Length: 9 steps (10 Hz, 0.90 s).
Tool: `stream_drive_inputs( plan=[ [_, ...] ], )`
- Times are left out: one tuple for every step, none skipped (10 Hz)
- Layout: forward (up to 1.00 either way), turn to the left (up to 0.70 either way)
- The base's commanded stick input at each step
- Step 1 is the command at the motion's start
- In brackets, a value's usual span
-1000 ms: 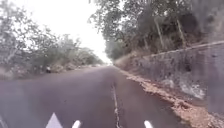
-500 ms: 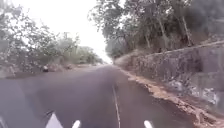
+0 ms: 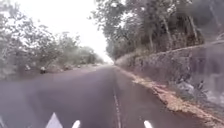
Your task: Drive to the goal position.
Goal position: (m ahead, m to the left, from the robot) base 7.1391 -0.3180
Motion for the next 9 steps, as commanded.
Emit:
stream_drive_inputs(
  plan=[
    [1.0,0.0],
    [1.0,0.0],
    [1.0,0.0],
    [1.0,0.0],
    [1.0,0.0],
    [1.0,0.0],
    [1.0,0.0],
    [1.0,0.0],
    [1.0,0.0]
  ],
)
